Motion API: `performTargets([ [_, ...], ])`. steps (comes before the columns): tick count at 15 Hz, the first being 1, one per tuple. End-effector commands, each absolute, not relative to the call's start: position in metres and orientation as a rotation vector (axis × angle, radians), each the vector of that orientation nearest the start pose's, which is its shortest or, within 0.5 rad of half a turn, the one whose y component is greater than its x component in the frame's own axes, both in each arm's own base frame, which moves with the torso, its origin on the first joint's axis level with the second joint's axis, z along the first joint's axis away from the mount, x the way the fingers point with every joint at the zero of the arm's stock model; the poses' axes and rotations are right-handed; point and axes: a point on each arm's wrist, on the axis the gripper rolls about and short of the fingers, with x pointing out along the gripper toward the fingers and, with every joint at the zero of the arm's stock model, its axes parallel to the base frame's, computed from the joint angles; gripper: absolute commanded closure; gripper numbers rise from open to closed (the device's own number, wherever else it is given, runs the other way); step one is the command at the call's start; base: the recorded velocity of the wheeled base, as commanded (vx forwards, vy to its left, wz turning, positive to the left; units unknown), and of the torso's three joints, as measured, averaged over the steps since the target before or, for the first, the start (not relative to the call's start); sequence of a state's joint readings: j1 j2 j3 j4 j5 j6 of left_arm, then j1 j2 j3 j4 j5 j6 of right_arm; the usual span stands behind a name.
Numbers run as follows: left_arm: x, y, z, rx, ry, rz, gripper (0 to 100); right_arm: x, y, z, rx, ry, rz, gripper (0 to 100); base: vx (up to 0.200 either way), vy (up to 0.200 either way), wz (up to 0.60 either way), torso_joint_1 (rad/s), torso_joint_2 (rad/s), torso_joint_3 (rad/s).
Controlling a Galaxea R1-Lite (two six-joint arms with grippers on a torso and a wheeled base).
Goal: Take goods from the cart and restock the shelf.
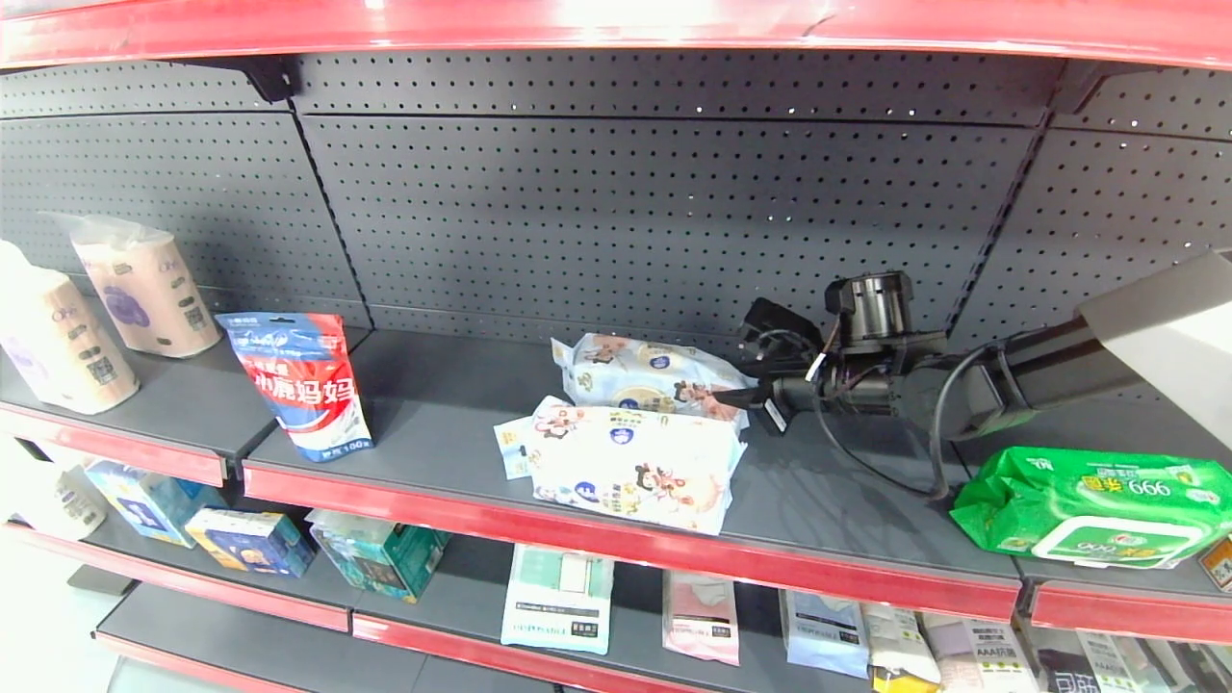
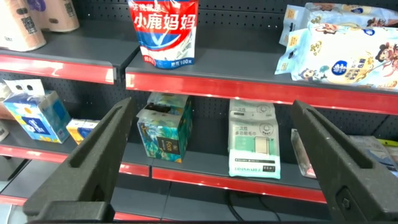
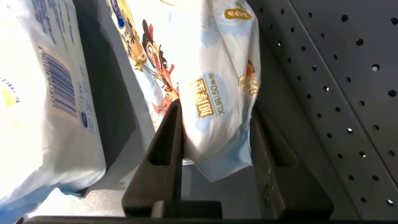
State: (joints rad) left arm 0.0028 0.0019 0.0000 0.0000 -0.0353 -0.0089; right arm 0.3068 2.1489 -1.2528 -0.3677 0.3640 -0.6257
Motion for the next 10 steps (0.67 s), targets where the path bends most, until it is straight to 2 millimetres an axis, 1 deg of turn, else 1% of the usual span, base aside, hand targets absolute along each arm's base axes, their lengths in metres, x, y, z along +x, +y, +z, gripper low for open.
performTargets([
  [1,-0.0227,-0.0009,0.0755,-0.009,0.002,-0.032,0,0.3965,0.1339,0.1103,-0.573,0.318,0.798,100,0.000,0.000,0.00,0.000,0.00,0.000],
  [7,-0.0227,-0.0009,0.0755,-0.009,0.002,-0.034,0,0.3954,0.1344,0.1093,-0.585,0.328,0.778,100,0.000,0.000,0.00,0.000,0.00,0.000],
  [8,-0.0227,-0.0009,0.0755,-0.009,0.002,-0.032,0,0.3952,0.1343,0.1089,-0.585,0.330,0.778,0,0.000,0.000,0.00,0.000,0.00,0.000],
  [10,-0.0226,-0.0009,0.0755,-0.009,0.003,-0.032,0,0.3954,0.1357,0.1101,-0.583,0.326,0.780,0,0.000,0.000,0.00,0.000,0.00,0.000],
])
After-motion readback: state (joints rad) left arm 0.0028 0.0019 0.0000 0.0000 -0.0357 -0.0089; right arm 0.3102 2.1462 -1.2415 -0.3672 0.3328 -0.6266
